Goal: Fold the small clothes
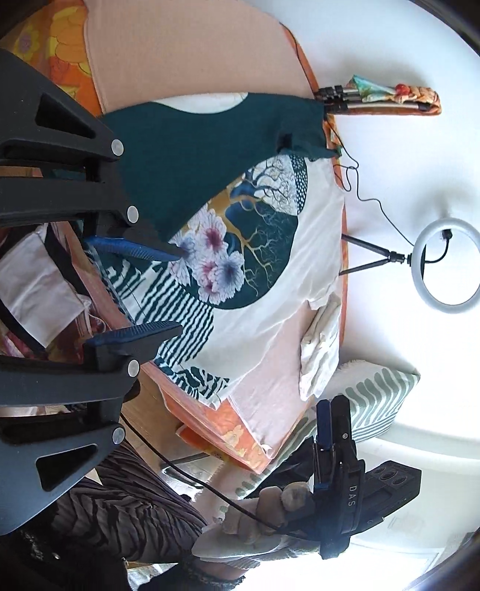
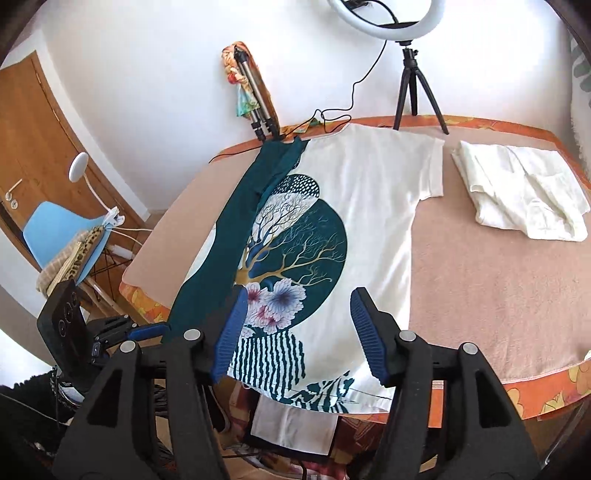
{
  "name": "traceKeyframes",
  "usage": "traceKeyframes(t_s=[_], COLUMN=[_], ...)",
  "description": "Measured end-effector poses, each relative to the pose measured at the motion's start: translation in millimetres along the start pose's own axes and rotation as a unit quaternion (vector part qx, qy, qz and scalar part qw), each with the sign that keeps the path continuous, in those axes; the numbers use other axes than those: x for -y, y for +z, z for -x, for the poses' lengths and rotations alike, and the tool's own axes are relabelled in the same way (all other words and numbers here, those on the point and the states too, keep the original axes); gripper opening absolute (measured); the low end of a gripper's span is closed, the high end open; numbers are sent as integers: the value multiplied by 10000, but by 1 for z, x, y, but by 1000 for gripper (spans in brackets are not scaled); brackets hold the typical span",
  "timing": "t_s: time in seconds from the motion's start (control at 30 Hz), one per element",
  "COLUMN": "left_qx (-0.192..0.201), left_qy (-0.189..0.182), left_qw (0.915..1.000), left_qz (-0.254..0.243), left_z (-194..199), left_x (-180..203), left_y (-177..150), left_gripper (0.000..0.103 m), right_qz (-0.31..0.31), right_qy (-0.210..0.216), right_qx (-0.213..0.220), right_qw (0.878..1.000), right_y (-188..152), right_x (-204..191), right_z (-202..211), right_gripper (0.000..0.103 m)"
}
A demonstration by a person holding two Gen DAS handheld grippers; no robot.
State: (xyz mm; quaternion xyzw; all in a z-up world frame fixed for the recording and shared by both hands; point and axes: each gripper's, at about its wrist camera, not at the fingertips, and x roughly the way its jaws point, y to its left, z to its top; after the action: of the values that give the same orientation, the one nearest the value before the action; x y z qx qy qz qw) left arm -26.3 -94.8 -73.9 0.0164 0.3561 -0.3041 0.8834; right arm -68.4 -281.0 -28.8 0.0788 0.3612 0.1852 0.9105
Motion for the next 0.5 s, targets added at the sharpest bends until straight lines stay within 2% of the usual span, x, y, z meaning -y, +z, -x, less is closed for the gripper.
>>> traceKeyframes(t_s=[0.2, 0.33, 0.47, 0.5], left_qx=[-42, -39, -233, -312], left_qy=[-384, -561, -744, -759], left_qw=[9982, 9943, 9883, 9868], left_qz=[-467, -909, -1312, -1397], left_z=[-46, -71, -96, -103], left_x=[55, 94, 124, 130], left_y=[22, 32, 37, 37], left_gripper=[45, 45, 44, 40], right_qz=[-344, -585, -833, -883], right_qy=[-248, -342, -347, -314], right_qx=[394, 543, 527, 513], right_qw=[9983, 9962, 9945, 9943], right_y=[12, 14, 11, 10], right_x=[52, 79, 100, 104], right_z=[30, 37, 37, 37], right_gripper=[64, 64, 64, 64])
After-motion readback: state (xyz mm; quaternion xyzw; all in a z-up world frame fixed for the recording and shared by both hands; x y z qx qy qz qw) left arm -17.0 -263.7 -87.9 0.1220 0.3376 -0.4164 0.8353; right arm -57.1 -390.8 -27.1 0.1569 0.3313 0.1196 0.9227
